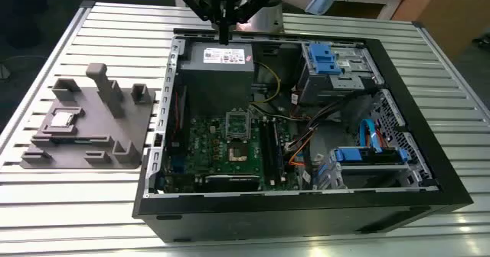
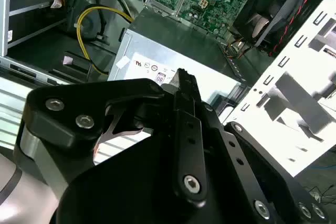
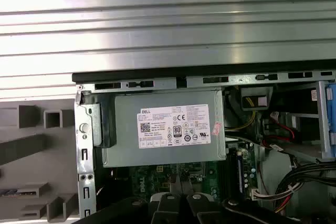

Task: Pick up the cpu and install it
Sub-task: 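Reach for the cpu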

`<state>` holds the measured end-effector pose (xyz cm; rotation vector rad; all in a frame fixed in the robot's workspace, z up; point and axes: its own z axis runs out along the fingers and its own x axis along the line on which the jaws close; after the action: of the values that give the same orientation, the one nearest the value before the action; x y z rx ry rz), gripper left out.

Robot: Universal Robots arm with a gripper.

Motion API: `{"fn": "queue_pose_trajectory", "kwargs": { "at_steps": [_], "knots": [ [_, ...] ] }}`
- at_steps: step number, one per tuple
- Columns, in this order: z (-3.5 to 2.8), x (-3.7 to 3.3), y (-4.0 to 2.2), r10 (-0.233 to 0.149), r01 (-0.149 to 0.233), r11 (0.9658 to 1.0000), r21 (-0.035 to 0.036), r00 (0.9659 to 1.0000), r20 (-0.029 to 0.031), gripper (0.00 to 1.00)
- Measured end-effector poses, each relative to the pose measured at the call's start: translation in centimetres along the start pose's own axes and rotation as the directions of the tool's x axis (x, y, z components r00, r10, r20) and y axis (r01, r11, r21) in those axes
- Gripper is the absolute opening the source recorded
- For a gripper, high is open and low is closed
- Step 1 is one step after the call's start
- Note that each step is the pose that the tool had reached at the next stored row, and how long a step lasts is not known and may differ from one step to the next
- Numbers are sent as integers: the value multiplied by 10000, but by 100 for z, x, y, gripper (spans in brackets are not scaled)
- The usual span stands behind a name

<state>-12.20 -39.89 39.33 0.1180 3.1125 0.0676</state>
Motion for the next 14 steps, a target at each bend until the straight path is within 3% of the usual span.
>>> {"fn": "queue_pose_trajectory", "kwargs": {
  "at_steps": [14],
  "knots": [
    [-9,2,0,1,-1,10000,0,10000,0,10]
  ]
}}
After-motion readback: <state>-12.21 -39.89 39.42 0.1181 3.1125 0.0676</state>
